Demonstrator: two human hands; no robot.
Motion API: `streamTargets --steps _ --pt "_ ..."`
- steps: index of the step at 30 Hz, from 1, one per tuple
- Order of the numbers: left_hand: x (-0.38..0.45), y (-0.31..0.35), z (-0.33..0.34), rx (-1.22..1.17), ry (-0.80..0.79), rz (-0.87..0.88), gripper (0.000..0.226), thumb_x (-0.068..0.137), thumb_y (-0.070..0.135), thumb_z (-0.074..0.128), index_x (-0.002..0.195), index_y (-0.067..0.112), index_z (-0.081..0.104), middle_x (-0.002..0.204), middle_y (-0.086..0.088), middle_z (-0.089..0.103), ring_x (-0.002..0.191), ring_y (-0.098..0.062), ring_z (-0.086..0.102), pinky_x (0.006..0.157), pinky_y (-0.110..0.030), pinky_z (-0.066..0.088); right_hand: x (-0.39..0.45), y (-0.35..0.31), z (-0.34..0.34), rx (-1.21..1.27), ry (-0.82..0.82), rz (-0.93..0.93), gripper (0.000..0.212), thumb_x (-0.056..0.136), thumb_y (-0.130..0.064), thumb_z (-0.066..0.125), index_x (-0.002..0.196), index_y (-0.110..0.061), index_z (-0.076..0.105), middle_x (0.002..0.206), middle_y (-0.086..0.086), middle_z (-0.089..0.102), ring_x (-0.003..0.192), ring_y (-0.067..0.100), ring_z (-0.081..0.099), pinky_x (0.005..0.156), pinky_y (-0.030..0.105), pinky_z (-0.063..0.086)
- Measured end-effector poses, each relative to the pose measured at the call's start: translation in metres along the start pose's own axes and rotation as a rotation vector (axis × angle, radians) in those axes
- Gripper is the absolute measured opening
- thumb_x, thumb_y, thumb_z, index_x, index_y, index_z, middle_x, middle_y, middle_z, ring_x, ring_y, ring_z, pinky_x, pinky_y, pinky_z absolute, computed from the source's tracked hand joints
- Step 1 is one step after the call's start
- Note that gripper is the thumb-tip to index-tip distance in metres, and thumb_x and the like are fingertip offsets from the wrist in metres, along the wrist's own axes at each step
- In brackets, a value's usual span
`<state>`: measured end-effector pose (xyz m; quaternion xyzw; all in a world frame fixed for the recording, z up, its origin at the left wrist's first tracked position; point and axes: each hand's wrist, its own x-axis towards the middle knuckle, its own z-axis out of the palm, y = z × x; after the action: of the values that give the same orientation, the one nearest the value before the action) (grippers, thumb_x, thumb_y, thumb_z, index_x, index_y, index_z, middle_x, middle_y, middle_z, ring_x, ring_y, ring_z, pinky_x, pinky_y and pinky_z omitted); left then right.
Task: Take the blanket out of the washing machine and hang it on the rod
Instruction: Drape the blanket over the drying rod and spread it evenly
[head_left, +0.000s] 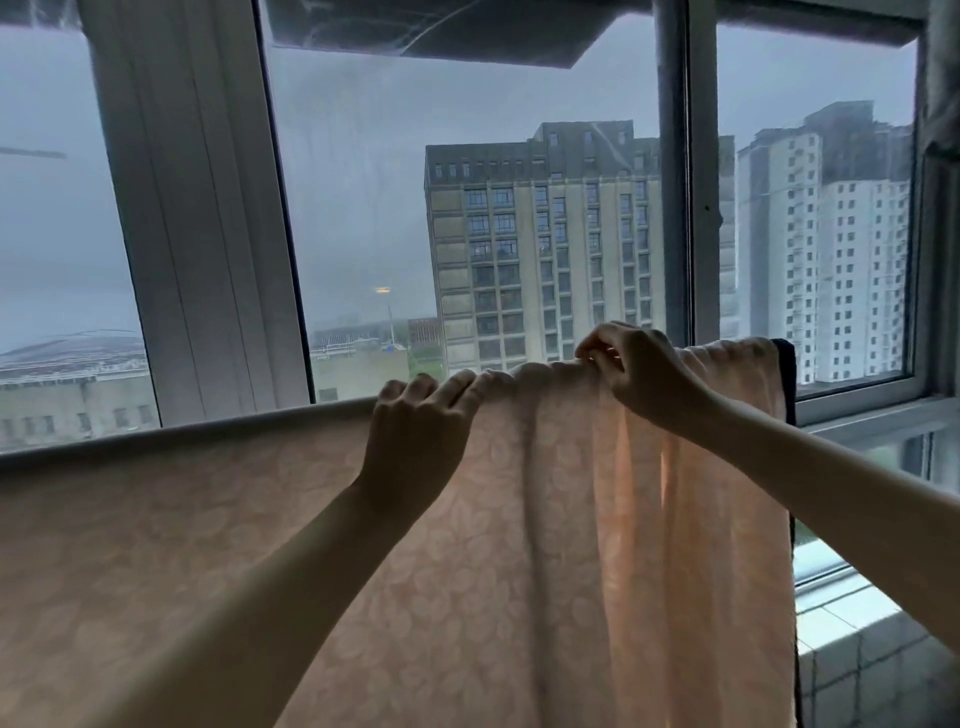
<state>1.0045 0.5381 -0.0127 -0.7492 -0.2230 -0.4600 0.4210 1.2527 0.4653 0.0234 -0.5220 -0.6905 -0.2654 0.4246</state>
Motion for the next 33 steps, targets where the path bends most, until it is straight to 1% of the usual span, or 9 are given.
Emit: streamTargets --steps 2,4,12,16,19,21,25,30,33 --pt "-0.002 -0.003 0.0 0.006 0.0 -0.012 0.035 0.086 0.012 0.07 0.12 0.019 0.067 0.111 0.0 0.071 0.082 -0.026 0.068 0.068 -0.038 0.052 -0.007 0.011 -0.007 -0.022 -0.02 0.0 0.014 0.09 -0.007 0.06 0.103 -0.007 0.066 0.1 0.005 0.069 0.089 0.012 0.064 0.084 0.025 0.052" --pt "-0.003 -0.006 0.0 -0.001 -0.01 -0.018 0.033 0.088 0.012 0.068 0.121 0.018 0.067 0.111 -0.002 0.071 0.082 -0.027 0.068 0.069 -0.04 0.053 -0.014 0.021 -0.014 -0.05 -0.044 -0.022 0.016 0.089 -0.011 0.063 0.104 -0.007 0.067 0.1 0.006 0.069 0.089 0.013 0.065 0.085 0.029 0.055" --pt "-0.002 -0.004 -0.002 -0.035 -0.029 -0.032 0.028 0.094 0.017 0.058 0.12 0.016 0.066 0.111 -0.004 0.071 0.084 -0.029 0.069 0.071 -0.044 0.053 -0.013 0.028 -0.011 -0.029 0.03 -0.049 0.011 0.084 -0.01 0.07 0.095 -0.009 0.069 0.091 0.003 0.069 0.082 0.01 0.064 0.08 0.025 0.054" --pt "-0.004 -0.006 -0.005 -0.028 -0.034 -0.044 0.028 0.094 0.018 0.056 0.12 0.016 0.067 0.111 -0.004 0.071 0.085 -0.029 0.069 0.072 -0.044 0.053 -0.006 0.028 -0.004 -0.072 -0.001 -0.054 0.01 0.088 -0.01 0.064 0.097 -0.007 0.065 0.093 0.005 0.067 0.082 0.013 0.062 0.076 0.022 0.051" --pt "-0.006 -0.007 -0.006 -0.029 -0.033 -0.044 0.03 0.095 0.019 0.054 0.122 0.018 0.066 0.112 -0.003 0.071 0.086 -0.027 0.069 0.073 -0.043 0.053 0.007 0.051 -0.017 -0.13 0.02 0.099 0.009 0.092 -0.007 0.057 0.097 -0.003 0.063 0.094 0.014 0.067 0.084 0.025 0.064 0.076 0.029 0.05" --pt "-0.005 -0.006 -0.005 -0.029 -0.04 -0.027 0.03 0.096 0.021 0.053 0.123 0.019 0.065 0.113 -0.002 0.071 0.086 -0.025 0.068 0.074 -0.04 0.052 0.01 0.067 -0.024 -0.18 0.016 0.18 0.01 0.092 -0.009 0.056 0.098 -0.004 0.062 0.094 0.016 0.066 0.085 0.027 0.063 0.078 0.035 0.053" --pt "-0.001 0.001 -0.001 -0.003 -0.044 -0.078 0.028 0.098 0.025 0.049 0.12 0.016 0.066 0.109 -0.004 0.072 0.086 -0.027 0.069 0.077 -0.04 0.05 0.005 0.063 -0.018 -0.219 -0.092 0.155 0.006 0.094 -0.013 0.052 0.092 -0.013 0.059 0.088 0.008 0.063 0.078 0.02 0.06 0.074 0.039 0.055" --pt "0.008 0.008 0.002 0.014 -0.075 -0.064 0.024 0.095 0.019 0.06 0.118 0.014 0.067 0.102 -0.004 0.072 0.077 -0.027 0.069 0.071 -0.04 0.053 0.001 0.067 -0.024 -0.194 -0.049 0.197 0.007 0.094 -0.012 0.053 0.092 -0.009 0.059 0.09 0.011 0.064 0.082 0.024 0.06 0.075 0.04 0.053" --pt "0.019 0.02 0.008 -0.027 -0.053 -0.039 0.023 0.092 0.017 0.063 0.114 0.014 0.068 0.101 -0.003 0.073 0.077 -0.025 0.069 0.068 -0.038 0.054 0.0 0.069 -0.022 -0.191 -0.052 0.199 0.007 0.095 -0.012 0.052 0.09 -0.011 0.057 0.09 0.01 0.063 0.081 0.021 0.059 0.071 0.032 0.048"
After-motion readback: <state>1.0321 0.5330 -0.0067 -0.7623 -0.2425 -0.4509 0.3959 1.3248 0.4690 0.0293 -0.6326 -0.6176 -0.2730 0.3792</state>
